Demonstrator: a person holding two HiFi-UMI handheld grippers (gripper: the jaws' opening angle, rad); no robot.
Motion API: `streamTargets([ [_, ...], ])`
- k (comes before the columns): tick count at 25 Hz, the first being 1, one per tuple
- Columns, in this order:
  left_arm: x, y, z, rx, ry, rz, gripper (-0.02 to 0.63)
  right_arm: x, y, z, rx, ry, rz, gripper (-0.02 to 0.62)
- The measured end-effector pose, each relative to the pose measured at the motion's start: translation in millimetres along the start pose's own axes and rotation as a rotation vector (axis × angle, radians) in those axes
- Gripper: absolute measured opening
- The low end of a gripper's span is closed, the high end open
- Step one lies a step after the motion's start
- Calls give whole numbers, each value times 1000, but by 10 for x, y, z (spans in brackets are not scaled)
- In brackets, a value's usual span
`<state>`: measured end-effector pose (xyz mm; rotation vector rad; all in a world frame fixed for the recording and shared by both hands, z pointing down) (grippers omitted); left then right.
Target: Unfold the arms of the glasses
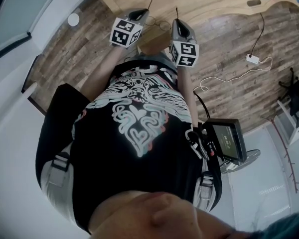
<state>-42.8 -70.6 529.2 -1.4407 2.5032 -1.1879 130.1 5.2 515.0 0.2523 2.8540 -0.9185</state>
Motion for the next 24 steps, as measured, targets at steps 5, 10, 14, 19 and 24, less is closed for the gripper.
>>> streamTargets([
  [5,5,11,5,-1,8,-3,-6,-1,1,6,-5,-12,0,5],
  [10,11,25,15,3,4,-8,-8,-5,-5,14,-7,-22,9,4],
  [14,16,25,3,0,11,-8,-6,-3,-3,0,-8,-22,12,4],
  [19,9,3,-3,-1,2,-13,-8,-13,7,-20,-10,-27,17,3],
  [24,-12,14,-3,-1,0,-18,-8,-6,12,-10,-13,-26,18,4],
])
Point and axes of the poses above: the fingertips, and each gripper's own axes: y backward along the fingers, x to its left, z out of its top, the point moved 7 cm from there along y, backward along the fingers, and after that the axes turned 4 degrees about -z, right-handed, at the moved point
